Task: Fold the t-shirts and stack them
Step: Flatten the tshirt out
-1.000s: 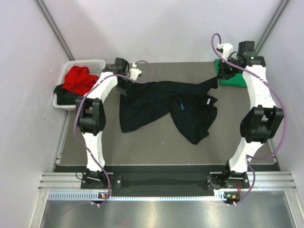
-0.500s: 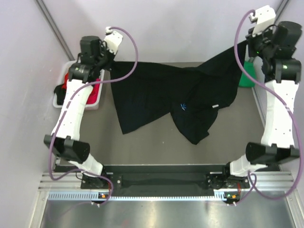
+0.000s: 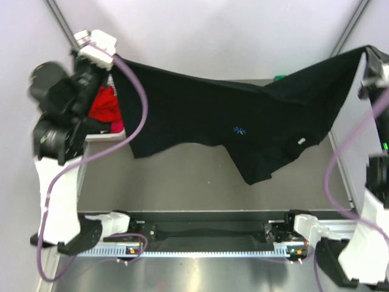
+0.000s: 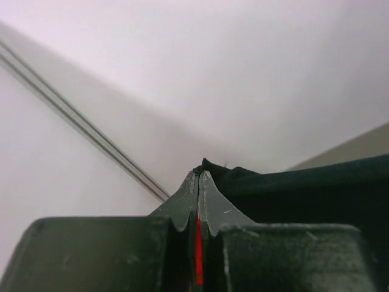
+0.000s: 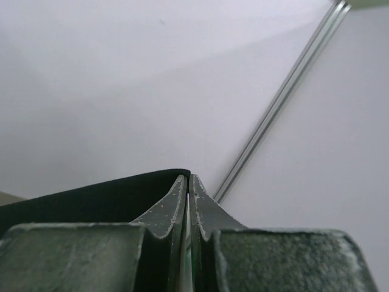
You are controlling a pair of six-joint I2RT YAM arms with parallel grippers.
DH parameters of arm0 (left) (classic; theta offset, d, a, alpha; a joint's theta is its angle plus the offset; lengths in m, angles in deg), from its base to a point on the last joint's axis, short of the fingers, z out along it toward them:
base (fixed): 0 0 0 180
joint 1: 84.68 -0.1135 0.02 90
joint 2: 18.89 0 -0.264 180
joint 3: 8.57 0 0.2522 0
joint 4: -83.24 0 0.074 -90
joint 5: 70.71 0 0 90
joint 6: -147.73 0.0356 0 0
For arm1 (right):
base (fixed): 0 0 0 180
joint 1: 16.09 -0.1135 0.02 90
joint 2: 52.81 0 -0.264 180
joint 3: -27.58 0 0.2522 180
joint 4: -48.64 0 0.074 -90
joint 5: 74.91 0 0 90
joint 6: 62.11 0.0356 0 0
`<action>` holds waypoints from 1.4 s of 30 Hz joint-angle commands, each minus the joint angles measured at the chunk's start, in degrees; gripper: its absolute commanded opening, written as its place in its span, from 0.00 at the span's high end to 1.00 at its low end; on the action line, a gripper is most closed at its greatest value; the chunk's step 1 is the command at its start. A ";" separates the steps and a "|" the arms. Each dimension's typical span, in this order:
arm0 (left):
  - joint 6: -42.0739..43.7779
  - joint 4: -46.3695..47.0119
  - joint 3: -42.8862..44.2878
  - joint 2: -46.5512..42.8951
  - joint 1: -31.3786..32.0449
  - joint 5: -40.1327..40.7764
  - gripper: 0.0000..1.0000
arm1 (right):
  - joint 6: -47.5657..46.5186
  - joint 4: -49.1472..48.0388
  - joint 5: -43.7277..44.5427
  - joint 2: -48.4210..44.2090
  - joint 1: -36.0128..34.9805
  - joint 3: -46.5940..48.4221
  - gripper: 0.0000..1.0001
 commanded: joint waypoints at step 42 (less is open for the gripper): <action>12.10 16.11 -41.95 5.27 -3.61 1.49 1.00 | -15.35 -19.61 0.11 13.97 -2.06 -21.75 1.00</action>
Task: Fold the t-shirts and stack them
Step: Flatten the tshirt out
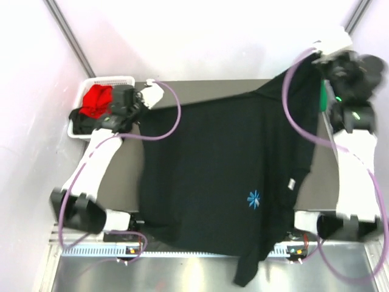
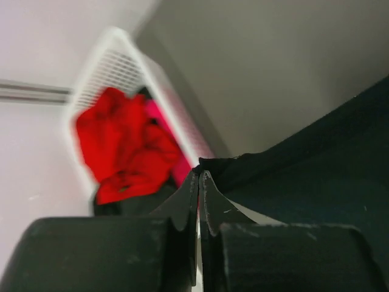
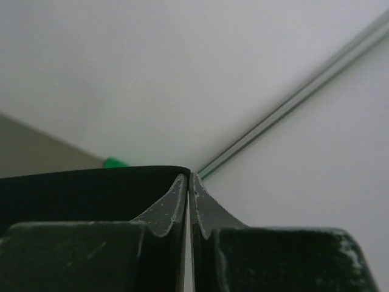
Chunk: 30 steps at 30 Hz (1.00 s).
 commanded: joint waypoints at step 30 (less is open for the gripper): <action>-2.23 17.08 50.36 65.38 -6.08 8.42 1.00 | -4.27 -14.48 22.81 67.89 -13.37 37.88 1.00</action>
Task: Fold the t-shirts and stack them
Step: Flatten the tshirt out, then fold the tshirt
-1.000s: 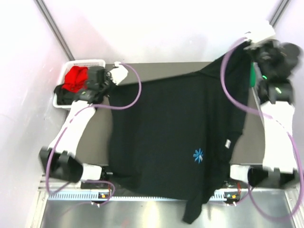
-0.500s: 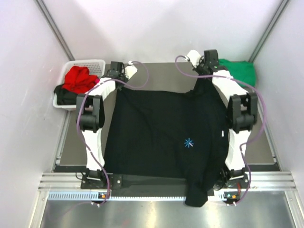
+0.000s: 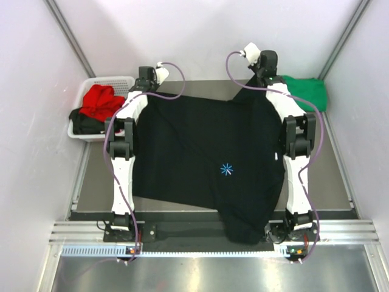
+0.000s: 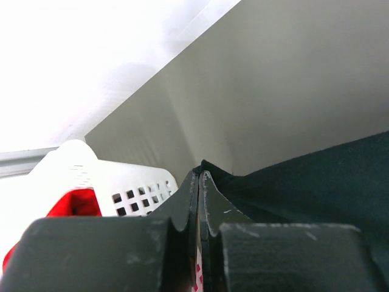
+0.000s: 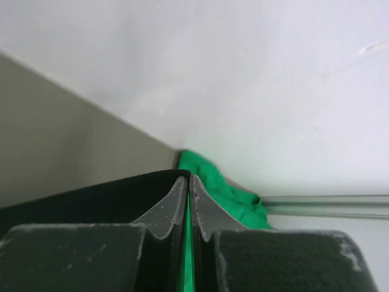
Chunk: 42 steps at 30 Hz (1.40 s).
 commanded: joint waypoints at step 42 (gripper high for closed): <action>3.20 24.76 4.23 -1.16 0.32 3.25 1.00 | -1.29 -19.46 1.32 1.73 4.25 13.30 1.00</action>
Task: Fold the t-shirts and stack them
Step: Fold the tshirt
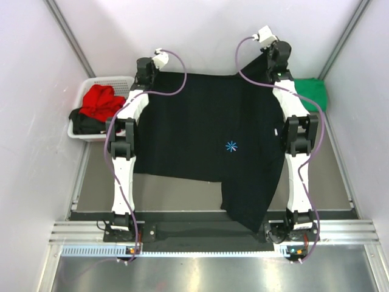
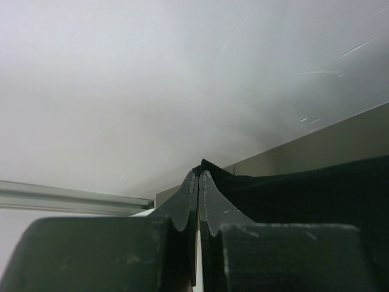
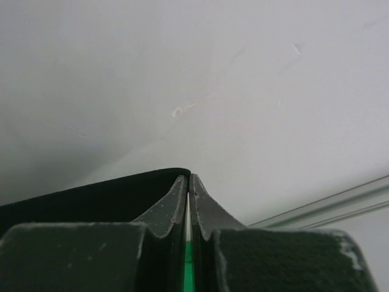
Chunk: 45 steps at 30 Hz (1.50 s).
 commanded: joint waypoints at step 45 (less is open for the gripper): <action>6.03 -16.66 -33.97 -26.40 -1.65 -7.95 1.00 | 10.48 36.07 -7.83 -54.71 -4.71 -54.45 1.00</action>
